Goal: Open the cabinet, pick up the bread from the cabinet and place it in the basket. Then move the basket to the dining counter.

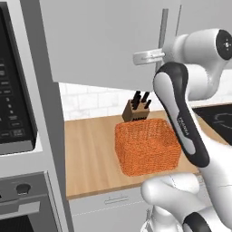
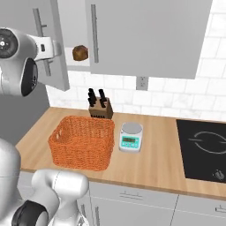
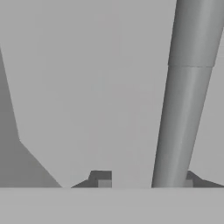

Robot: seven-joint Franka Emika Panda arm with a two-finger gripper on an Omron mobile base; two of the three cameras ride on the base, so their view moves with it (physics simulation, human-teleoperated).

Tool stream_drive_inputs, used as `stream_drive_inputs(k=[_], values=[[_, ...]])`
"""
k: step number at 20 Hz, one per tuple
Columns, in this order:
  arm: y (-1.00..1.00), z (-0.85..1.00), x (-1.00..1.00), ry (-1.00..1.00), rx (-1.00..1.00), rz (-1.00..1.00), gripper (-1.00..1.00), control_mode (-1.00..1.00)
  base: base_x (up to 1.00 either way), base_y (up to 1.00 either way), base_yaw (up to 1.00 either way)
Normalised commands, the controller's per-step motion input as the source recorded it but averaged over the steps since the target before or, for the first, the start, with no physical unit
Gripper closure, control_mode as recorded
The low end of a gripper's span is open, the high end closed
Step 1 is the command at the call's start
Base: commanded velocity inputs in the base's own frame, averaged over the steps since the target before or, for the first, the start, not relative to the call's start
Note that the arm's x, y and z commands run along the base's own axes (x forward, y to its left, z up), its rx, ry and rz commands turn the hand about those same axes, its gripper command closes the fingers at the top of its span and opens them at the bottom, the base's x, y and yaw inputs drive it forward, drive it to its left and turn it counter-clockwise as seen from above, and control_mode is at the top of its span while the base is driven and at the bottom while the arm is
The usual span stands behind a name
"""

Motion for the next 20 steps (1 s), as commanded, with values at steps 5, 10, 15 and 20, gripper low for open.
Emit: stream_drive_inputs(k=[5, 10, 15, 20], values=[[1.00, 0.00, -0.62, 0.01, 0.00, -0.06, 1.00, -1.00, 0.00, 0.00, 0.00], [1.00, -0.08, -0.65, 0.00, 0.00, -0.03, 1.00, -1.00, 0.00, 0.00, 0.00], [1.00, -0.24, -0.51, 0.00, 0.00, 0.00, 1.00, -1.00, 0.00, 0.00, 0.00], [0.95, -0.11, -0.43, 0.00, 0.00, -0.01, 1.00, -1.00, 0.00, 0.00, 0.00]])
